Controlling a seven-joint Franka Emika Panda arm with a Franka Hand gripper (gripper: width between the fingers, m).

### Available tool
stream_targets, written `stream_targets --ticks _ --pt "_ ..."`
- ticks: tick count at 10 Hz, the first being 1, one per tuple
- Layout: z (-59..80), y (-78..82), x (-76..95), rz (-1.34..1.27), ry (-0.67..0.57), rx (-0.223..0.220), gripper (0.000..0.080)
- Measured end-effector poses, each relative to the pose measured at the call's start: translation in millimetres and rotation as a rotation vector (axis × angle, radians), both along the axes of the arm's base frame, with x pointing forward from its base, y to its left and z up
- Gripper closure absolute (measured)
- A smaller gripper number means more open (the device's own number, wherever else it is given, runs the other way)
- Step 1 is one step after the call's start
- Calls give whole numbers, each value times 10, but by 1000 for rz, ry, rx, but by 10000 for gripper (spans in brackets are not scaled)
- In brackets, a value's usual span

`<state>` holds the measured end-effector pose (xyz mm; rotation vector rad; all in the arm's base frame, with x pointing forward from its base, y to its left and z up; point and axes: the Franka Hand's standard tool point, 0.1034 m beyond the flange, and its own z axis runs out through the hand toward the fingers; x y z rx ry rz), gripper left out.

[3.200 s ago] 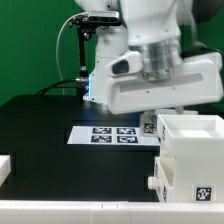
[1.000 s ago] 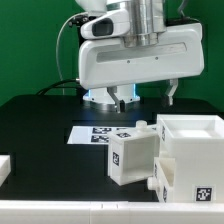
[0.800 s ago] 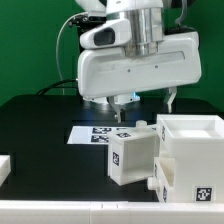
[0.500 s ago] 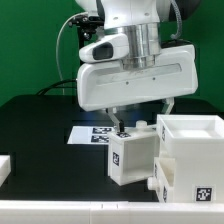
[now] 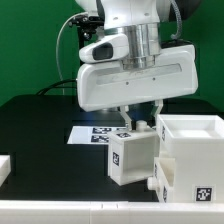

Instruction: Assemble drawer

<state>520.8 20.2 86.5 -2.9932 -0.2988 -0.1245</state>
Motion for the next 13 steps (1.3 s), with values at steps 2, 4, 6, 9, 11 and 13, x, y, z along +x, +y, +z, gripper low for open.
stream_targets --ticks 2,4,6,9,11,13 --pt "13 -19 8 9 -4 -2 631" --pt "118 -295 27 192 -42 -33 631" --pt "219 -652 44 371 -93 -66 631" --pt "205 -700 -5 390 -111 -78 630" --pt "197 -696 -18 411 -101 -73 630" --pt "257 -741 -8 544 -68 -50 630"
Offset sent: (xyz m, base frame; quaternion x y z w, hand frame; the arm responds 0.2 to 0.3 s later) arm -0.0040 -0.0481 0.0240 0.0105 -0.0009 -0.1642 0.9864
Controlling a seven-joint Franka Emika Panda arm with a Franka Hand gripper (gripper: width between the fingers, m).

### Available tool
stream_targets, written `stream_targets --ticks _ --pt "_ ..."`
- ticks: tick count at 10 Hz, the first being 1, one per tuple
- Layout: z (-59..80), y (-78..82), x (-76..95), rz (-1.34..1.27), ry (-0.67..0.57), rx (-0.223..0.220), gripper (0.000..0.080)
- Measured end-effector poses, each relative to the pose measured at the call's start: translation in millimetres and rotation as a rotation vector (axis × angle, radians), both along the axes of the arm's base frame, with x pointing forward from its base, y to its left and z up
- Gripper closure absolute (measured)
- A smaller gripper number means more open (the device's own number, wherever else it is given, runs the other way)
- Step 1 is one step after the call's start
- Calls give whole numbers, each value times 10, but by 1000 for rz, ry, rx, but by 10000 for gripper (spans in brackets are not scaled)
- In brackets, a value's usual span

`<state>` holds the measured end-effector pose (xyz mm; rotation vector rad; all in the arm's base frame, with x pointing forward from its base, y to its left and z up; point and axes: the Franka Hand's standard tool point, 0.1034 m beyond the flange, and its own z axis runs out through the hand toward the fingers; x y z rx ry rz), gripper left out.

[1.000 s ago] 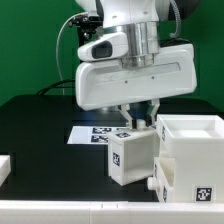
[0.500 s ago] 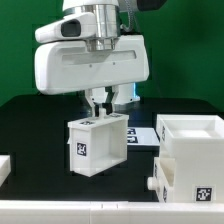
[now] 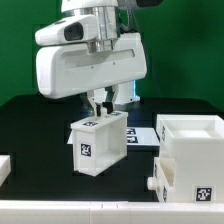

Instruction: Assemble drawer

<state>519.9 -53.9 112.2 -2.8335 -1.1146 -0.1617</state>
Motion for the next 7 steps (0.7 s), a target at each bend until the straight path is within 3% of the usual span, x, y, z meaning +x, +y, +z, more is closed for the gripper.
stream_targets --ticks 3,7 --pt "25 -238 -37 95 -13 33 630" --pt "3 -221 -52 90 -8 35 630"
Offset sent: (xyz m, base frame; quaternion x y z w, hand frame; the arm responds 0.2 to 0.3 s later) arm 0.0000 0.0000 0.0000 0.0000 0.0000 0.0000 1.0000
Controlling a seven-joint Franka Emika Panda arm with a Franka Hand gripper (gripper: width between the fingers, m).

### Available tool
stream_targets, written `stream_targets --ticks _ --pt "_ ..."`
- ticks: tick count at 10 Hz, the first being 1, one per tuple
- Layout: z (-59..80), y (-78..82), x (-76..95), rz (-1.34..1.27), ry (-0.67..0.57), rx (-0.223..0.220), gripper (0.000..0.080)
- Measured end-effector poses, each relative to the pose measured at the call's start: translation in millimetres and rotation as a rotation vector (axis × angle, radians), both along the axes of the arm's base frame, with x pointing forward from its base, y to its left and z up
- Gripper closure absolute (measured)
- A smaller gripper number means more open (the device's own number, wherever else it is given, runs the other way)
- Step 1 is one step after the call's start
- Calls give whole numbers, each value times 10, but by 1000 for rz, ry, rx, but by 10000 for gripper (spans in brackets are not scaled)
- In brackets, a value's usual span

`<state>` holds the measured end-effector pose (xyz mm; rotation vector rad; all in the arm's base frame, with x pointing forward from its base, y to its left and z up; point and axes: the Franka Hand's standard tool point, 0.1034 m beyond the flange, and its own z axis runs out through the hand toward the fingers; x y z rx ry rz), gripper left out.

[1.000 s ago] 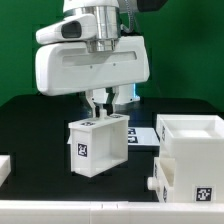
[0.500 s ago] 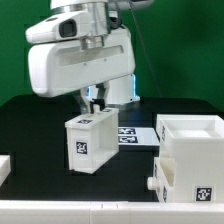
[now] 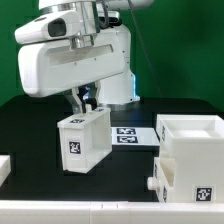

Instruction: Assemble drawer

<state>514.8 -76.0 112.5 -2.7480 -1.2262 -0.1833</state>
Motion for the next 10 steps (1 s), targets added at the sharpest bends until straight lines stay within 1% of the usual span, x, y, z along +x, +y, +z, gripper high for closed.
stream_targets --ticks 4,6,7,9,10 --pt "-13 -4 -5 1 1 2 630" --pt "-26 -54 -12 -4 -6 10 630" --pt "-38 -92 -20 -3 -10 17 630" --pt "-82 -268 -46 -9 -61 54 630" --pt "-97 -325 -66 -10 -69 66 630"
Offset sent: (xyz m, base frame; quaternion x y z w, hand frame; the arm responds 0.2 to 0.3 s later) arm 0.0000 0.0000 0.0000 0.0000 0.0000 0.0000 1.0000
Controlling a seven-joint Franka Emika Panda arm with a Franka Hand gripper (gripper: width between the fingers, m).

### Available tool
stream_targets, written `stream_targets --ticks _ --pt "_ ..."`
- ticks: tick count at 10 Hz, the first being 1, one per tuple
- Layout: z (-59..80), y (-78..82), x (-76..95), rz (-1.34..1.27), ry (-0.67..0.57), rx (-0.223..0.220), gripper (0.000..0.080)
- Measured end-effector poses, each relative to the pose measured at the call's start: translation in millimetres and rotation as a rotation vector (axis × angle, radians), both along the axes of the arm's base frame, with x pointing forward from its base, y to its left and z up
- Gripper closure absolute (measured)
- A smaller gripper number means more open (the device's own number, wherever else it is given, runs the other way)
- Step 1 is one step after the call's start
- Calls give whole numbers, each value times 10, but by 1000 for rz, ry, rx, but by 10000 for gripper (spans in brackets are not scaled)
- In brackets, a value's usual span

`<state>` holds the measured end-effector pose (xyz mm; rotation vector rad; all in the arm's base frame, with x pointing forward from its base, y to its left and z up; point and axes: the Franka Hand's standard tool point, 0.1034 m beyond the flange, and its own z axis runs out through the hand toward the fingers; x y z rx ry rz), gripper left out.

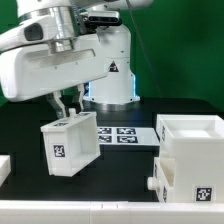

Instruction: Assemble drawer

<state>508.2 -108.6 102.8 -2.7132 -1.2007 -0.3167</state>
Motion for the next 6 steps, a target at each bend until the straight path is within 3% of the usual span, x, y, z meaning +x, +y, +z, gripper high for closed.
stream_targets --ticks 6 --pt "-155 -532 -202 -6 -128 108 630"
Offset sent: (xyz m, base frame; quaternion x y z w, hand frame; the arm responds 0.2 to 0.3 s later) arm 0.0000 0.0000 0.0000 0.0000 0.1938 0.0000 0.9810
